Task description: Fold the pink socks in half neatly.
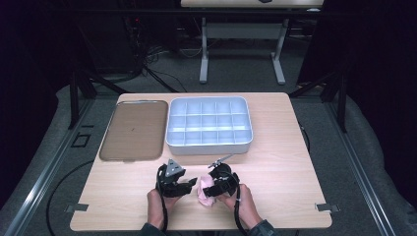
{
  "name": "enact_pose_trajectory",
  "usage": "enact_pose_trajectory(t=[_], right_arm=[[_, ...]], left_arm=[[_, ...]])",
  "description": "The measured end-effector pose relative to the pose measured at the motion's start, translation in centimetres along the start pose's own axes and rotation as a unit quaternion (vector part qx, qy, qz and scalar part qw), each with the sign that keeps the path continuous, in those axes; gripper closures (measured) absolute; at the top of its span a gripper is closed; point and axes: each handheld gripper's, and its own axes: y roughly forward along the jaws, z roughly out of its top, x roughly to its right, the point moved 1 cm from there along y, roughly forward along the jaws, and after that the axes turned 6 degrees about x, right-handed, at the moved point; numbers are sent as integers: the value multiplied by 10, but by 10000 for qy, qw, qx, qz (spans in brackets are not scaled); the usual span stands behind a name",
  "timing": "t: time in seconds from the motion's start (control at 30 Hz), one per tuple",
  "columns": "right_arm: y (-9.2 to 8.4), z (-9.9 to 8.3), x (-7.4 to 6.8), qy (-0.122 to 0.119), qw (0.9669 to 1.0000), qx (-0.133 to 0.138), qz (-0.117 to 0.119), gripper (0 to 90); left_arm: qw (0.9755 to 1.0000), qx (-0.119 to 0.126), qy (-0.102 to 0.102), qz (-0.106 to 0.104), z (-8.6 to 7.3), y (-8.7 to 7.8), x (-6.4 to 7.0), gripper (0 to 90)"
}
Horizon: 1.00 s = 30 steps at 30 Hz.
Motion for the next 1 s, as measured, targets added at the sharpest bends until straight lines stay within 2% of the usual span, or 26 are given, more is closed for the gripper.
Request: enact_pose_trajectory(t=[0.07, 0.17, 0.27, 0.33, 0.53, 0.6, 0.63, 0.73, 1.0], right_arm=[[-1, 1, 2, -96, 9999, -115, 37, 459], [1, 2, 1, -10, 9999, -84, 55, 471], [1, 4, 1, -24, 9998, -187, 42, 474], [1, 6, 1, 28, 9997, -257, 18, 479], [2, 7, 2, 69, 9995, -264, 150, 533], [2, 6, 4, 49, 9994, -263, 231, 557], [2, 6, 3, 155, 9992, -205, 308, 568], [1, 6, 5, 94, 9989, -264, 366, 603], [1, 5, 5, 55, 9986, -205, 485, 685]], left_arm=[[9999, -22, -3, 109, -6, -6, -4, 337], [9996, -61, -13, 278, -16, -13, -8, 273], [9992, -153, -40, 378, -25, -19, -13, 235], [9990, -257, -73, 366, -31, -22, -17, 217], [9990, -236, -54, 363, -37, -28, -20, 208], [9990, -231, 20, 389, -38, -28, -20, 208], [9989, -216, 54, 407, -38, -28, -19, 210], [9984, -240, 173, 476, -39, -27, -16, 206], [9985, -221, 184, 456, -39, -27, -16, 205]])
